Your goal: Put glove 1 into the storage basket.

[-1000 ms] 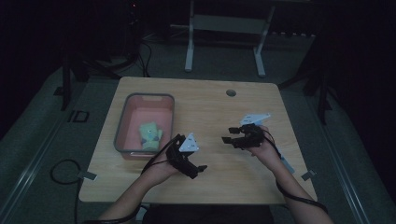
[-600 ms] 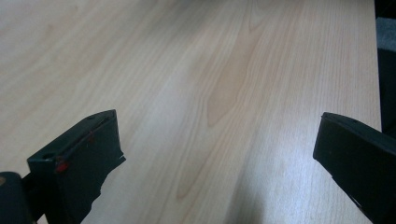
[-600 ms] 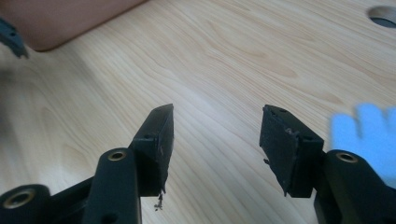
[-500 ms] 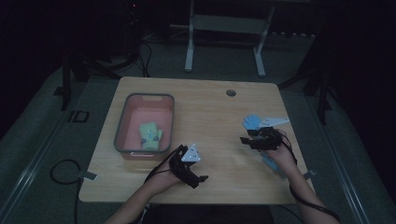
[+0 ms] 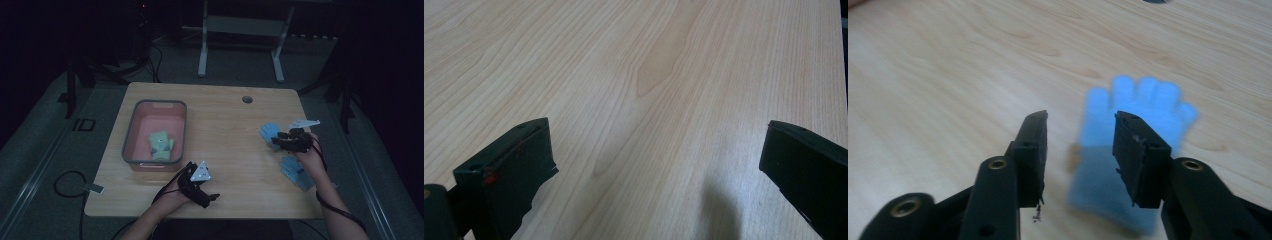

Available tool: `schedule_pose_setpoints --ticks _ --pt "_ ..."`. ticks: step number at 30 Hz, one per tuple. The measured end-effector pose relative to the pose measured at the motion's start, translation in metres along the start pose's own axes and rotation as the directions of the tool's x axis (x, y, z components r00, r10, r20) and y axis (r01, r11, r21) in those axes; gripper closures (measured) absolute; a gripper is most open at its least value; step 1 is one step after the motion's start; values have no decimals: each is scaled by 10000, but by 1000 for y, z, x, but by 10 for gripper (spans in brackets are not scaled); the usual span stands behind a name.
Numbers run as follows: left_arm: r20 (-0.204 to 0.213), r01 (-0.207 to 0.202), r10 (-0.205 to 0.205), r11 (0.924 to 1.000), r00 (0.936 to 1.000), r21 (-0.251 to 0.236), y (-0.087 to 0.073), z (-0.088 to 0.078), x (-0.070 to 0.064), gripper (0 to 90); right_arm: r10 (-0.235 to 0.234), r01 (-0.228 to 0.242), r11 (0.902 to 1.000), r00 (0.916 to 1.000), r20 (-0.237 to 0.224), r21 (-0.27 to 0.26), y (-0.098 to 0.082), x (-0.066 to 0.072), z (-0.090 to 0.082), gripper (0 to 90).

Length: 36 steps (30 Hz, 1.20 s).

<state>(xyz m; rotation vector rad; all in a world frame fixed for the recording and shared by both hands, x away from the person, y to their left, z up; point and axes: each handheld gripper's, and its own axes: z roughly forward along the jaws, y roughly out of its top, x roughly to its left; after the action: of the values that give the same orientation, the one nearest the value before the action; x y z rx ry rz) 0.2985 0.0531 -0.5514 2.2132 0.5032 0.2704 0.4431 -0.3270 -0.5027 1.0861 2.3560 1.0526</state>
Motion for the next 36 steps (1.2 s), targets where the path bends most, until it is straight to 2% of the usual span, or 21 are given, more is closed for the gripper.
schedule_pose_setpoints --ticks 7,11,14,18,23,25,26,29,31,36 --pt "-77 33 -35 9997 10000 -260 -4 -4 0 7 419 -442 9975 9983 417 554 2 -28 22 621" --pt "-94 53 -56 9995 9999 -326 -4 -5 0 7 416 -459 9961 9975 568 760 2 -35 35 613" --pt "-134 97 -102 9992 9999 -391 -5 -5 0 7 376 -415 9960 9980 503 796 2 -37 43 604" --pt "-136 139 -145 9990 9998 -418 -6 -5 0 7 188 -235 9943 9988 463 1041 1 -37 55 597" --pt "-159 54 -61 9991 9999 -420 -6 -4 -1 7 -231 145 9926 9973 701 1204 1 -34 60 630" --pt "-175 44 -51 9993 9998 -374 -6 -4 -1 7 -132 59 9935 9979 638 1133 0 -34 60 684" --pt "-177 49 -56 9993 9998 -381 -6 -4 -1 7 -45 -23 9937 9982 601 1118 0 -34 60 738" --pt "-188 84 -92 9991 9998 -412 -6 -4 -1 7 31 -127 9913 9973 727 1308 2 -30 60 825" --pt "-181 98 -106 9990 9998 -441 -6 -4 -1 7 -17 -123 9896 9953 970 1435 3 -26 60 843" --pt "-164 142 -150 9989 9998 -448 -6 -4 -1 7 443 -650 9842 9910 1261 1647 7 -22 60 861"
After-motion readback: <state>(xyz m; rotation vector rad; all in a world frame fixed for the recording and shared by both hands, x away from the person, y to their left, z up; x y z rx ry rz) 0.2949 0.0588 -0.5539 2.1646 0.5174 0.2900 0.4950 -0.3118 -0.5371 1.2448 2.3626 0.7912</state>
